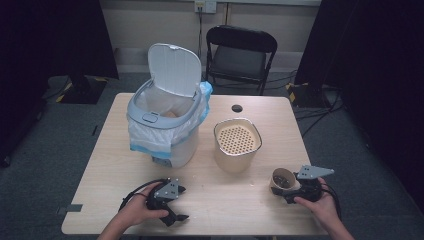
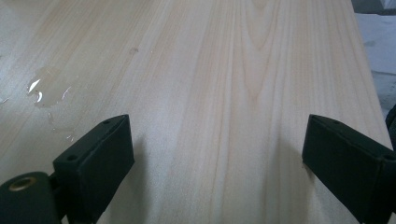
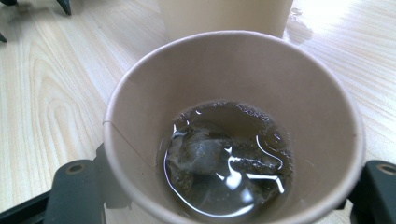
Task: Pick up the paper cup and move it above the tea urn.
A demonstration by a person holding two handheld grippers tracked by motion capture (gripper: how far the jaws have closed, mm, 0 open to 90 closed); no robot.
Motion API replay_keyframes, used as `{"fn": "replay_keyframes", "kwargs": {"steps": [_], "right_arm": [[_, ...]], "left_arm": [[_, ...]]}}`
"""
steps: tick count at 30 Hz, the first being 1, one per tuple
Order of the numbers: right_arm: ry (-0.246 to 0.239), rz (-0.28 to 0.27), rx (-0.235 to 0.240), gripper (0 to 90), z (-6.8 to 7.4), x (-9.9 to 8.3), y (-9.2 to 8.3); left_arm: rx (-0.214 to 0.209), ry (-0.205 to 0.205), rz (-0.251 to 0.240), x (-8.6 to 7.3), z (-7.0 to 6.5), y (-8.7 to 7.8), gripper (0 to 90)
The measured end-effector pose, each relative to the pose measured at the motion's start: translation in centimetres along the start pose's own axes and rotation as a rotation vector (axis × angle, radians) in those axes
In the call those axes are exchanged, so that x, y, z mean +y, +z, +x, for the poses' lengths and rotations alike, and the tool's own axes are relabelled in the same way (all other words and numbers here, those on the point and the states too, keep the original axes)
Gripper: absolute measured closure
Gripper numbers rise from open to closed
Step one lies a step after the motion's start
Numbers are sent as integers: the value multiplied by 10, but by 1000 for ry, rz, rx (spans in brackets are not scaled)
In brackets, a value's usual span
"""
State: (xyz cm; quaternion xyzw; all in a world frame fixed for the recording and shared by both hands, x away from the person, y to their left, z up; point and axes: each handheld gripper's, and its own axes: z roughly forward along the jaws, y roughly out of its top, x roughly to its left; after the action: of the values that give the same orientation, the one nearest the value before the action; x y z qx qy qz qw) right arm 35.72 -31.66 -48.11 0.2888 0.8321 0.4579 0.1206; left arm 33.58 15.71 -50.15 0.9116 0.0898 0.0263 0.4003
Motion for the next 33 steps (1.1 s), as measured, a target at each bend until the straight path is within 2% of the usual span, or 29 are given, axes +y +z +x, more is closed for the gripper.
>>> {"fn": "replay_keyframes", "kwargs": {"steps": [11,15,22,33], "right_arm": [[-54,49,-17,269,3,7,-1],[-52,49,-17,270,0,12,-5],[-49,45,-37,272,-9,26,-9],[-42,24,-46,275,-27,48,-2]], "left_arm": [[-2,2,-1,0,0,0,80],[-2,3,-2,0,0,0,79],[-3,5,-1,0,0,0,77],[-6,7,3,0,0,0,74]]}}
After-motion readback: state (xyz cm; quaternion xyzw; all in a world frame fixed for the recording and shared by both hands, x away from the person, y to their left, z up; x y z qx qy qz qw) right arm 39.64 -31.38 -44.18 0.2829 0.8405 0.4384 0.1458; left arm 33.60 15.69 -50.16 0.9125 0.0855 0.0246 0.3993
